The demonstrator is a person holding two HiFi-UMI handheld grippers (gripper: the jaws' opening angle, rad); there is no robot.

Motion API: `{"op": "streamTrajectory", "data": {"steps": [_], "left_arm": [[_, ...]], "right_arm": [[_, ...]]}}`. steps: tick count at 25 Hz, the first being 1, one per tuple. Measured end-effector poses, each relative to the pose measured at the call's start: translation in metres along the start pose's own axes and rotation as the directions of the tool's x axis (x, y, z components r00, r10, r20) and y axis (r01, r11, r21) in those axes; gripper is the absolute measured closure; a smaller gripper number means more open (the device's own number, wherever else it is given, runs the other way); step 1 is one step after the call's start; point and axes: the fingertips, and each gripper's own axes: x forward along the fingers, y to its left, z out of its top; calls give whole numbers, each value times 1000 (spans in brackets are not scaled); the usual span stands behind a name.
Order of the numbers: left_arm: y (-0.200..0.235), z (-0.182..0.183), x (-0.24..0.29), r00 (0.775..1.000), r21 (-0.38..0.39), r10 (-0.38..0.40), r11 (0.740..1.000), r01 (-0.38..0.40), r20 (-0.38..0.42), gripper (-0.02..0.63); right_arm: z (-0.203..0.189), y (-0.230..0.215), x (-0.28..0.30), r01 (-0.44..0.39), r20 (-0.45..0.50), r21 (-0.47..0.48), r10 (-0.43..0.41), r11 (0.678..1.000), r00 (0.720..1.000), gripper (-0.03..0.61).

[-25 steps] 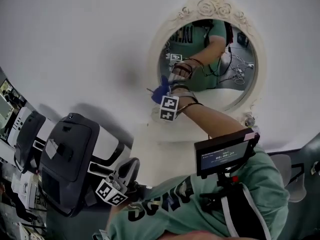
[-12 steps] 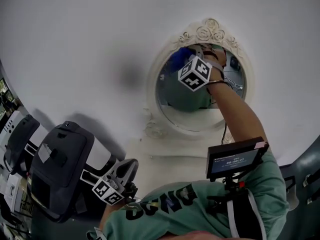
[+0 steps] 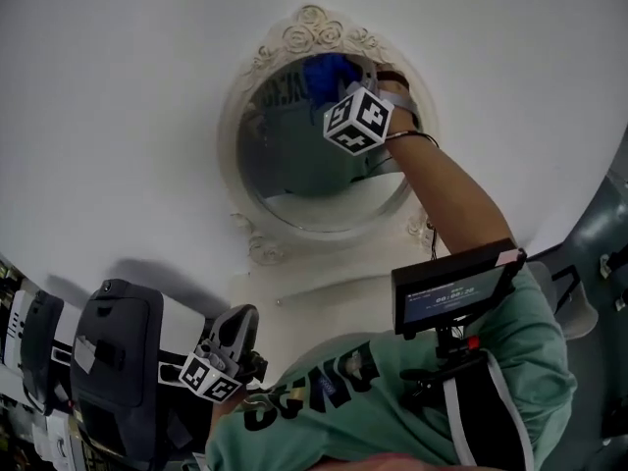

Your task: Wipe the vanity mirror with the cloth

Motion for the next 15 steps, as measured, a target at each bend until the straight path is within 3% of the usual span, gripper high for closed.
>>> {"op": "streamTrajectory", "data": {"steps": [6, 9, 11, 15], "left_arm": [[-12, -5, 26, 997, -12, -80, 997, 80, -15, 604], [-16, -10, 38, 992, -18, -120, 993, 119, -29, 604], [-18, -16, 44, 990, -21, -134, 991, 133, -44, 604], [-18, -33, 58, 983, -42, -162, 986, 158, -91, 604]], "right_arm": [[-26, 26, -73, -170, 24, 22, 170, 985, 985, 529], [-60, 56, -108, -296, 4, 140, 298, 945, 954, 529], [-80, 76, -134, -380, 22, 278, 389, 882, 921, 529], [-121, 108, -197, -431, 80, 565, 473, 704, 878, 528]]}}
